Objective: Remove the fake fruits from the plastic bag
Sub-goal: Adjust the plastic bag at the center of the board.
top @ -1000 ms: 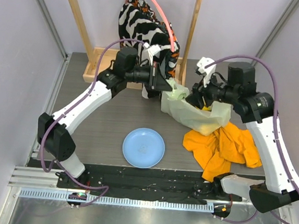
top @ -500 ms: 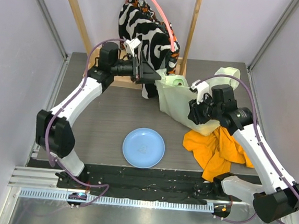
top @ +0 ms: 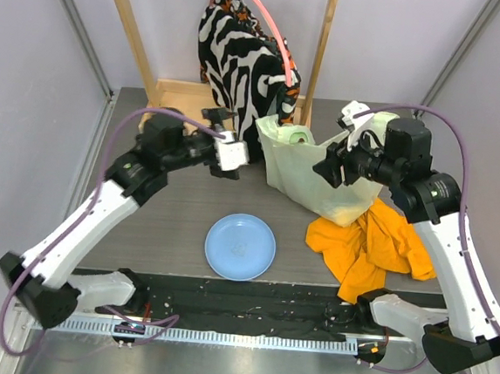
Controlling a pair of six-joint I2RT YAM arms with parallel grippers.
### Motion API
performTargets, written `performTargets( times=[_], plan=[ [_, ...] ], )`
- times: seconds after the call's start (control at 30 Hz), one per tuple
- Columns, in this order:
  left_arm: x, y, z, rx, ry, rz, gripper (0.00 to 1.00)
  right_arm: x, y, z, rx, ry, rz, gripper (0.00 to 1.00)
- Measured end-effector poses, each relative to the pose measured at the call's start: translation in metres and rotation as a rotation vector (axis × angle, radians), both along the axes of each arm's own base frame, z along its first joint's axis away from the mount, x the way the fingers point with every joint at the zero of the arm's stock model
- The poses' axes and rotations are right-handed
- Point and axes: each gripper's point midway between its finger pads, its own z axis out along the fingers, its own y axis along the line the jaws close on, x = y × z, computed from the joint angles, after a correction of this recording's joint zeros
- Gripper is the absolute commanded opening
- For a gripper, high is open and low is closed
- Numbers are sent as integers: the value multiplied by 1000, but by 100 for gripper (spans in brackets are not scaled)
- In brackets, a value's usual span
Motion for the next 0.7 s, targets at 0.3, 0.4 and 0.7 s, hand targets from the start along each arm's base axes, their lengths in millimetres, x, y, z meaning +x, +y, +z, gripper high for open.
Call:
performTargets(
  times=[0.3,0.4,0.7],
  plan=[
    [55,-62,-97,316,-135,-87,99,52,10,-21,-52,-15,-18,74],
    [59,-74,-99,315,-159,-99,98,58,4,-32,-109,-27,-29,75],
    [79,-82,-30,156,-247,22,98,49,-20,-62,-234,-61,-56,23]
  ],
)
